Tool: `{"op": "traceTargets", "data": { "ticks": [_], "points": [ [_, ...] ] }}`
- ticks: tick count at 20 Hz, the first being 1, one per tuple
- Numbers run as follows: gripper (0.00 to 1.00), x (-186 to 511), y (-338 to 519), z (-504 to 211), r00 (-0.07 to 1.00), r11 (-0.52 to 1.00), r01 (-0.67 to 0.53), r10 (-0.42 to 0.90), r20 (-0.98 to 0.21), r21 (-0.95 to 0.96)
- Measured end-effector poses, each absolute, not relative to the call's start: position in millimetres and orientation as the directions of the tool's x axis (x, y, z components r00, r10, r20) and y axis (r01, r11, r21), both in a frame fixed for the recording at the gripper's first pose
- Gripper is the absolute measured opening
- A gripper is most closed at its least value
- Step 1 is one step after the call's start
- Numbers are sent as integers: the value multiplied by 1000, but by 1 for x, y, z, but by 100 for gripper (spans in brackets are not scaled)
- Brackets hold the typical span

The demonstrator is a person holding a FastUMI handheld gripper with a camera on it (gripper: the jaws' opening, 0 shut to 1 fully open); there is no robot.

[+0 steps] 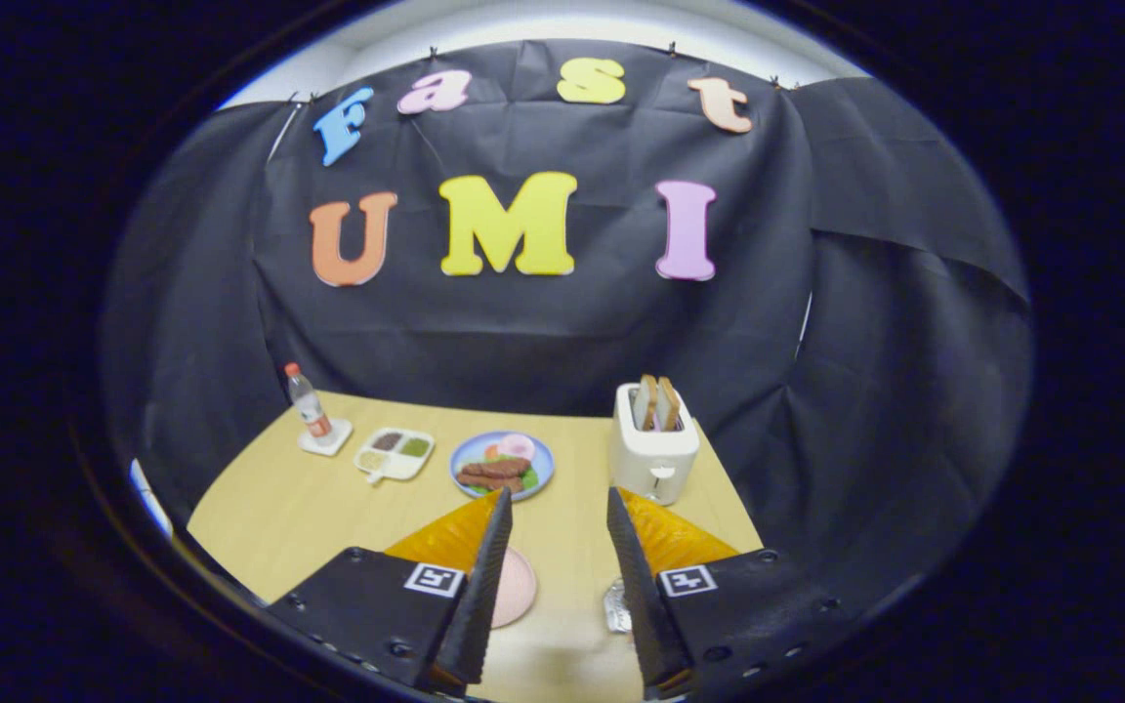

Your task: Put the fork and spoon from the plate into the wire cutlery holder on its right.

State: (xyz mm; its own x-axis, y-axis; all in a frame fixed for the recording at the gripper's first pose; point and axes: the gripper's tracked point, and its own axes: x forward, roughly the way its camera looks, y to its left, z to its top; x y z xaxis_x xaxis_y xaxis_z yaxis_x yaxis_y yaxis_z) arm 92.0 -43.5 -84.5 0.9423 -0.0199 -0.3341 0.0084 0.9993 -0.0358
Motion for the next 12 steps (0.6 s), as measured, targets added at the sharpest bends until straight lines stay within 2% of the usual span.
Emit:
{"op": "traceTargets", "data": {
  "ticks": [6,12],
  "points": [
    [95,52,0,-27,983,1000,6,-6,-184,1],
    [96,33,31,15,999,1000,18,-18,-44,-18]
  ]
}}
